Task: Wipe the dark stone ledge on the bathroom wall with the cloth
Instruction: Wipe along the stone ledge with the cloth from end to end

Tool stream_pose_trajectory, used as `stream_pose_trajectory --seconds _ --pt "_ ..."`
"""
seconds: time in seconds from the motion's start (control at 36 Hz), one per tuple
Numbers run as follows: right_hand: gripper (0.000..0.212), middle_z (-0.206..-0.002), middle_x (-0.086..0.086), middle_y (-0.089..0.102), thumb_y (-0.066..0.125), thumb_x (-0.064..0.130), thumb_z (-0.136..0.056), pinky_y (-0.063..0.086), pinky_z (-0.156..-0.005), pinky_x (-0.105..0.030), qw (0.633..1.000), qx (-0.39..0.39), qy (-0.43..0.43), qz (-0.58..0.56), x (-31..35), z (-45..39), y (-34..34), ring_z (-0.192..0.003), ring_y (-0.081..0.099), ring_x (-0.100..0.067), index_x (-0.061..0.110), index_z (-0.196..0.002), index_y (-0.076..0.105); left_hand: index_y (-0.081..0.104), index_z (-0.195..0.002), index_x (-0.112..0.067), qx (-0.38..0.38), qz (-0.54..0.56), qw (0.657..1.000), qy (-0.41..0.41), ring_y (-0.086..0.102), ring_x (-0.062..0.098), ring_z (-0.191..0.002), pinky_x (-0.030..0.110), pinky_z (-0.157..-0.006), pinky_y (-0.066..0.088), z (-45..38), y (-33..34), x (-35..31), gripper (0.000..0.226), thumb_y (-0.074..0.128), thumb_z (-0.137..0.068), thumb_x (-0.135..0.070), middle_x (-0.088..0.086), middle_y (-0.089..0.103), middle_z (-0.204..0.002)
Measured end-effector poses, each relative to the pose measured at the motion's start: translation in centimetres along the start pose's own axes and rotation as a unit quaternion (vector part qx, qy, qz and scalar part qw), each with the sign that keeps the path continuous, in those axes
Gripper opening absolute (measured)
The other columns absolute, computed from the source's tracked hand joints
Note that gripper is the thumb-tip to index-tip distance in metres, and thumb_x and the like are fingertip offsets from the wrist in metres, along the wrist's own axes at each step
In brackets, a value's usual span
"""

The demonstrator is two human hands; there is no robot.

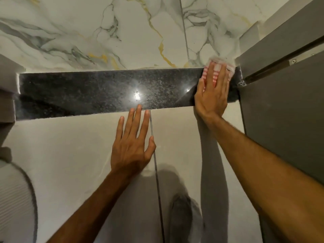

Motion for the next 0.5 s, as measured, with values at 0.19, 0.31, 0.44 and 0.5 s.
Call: stream_pose_trajectory --seconds 0.19,0.31,0.44,0.5 --pt "0.073 -0.187 0.000 0.005 0.036 0.050 -0.117 0.022 -0.140 -0.043 0.996 0.048 -0.066 -0.024 -3.6 10.6 -1.1 -0.174 0.012 -0.025 0.029 -0.178 0.001 0.010 -0.175 -0.016 0.009 -0.013 1.000 -0.002 0.002 0.030 -0.171 0.050 -0.139 0.001 0.0 -0.3 -0.2 0.078 0.034 -0.108 -0.048 0.012 0.004 -0.184" --pt "0.074 -0.187 -0.009 0.003 0.027 0.049 -0.114 0.018 -0.142 -0.048 0.999 0.032 0.029 0.022 -7.0 13.3 -2.2 -0.174 0.008 -0.032 0.021 -0.178 0.003 0.005 -0.175 -0.016 0.026 -0.019 0.999 -0.010 -0.001 0.030 -0.171 0.053 -0.139 0.007 0.0 -0.5 -0.3 0.078 0.028 -0.109 -0.052 0.012 -0.001 -0.184" --pt "0.070 -0.186 -0.016 0.005 0.037 0.042 -0.119 0.020 -0.142 -0.053 0.999 -0.023 0.049 0.003 -2.0 7.1 -1.1 -0.173 0.009 -0.036 0.020 -0.177 0.005 0.007 -0.175 -0.016 0.010 -0.010 1.000 -0.013 0.003 0.032 -0.171 0.055 -0.138 0.011 0.1 0.2 -0.1 0.079 0.026 -0.109 -0.055 0.012 0.002 -0.184" --pt "0.070 -0.186 -0.015 0.008 0.034 0.045 -0.119 0.021 -0.141 -0.051 0.999 -0.024 0.030 -0.023 1.8 4.5 -0.1 -0.173 0.012 -0.034 0.015 -0.177 0.007 0.009 -0.175 -0.016 -0.002 -0.011 1.000 -0.016 0.005 0.033 -0.171 0.055 -0.138 0.010 0.0 0.4 -0.1 0.079 0.026 -0.109 -0.057 0.012 0.005 -0.184"
Point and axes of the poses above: each hand's wrist, its own z-axis away from the middle knuckle, its own y-axis out of the palm, x = y × z, the point moved 1 cm from there along -z, towards the middle knuckle
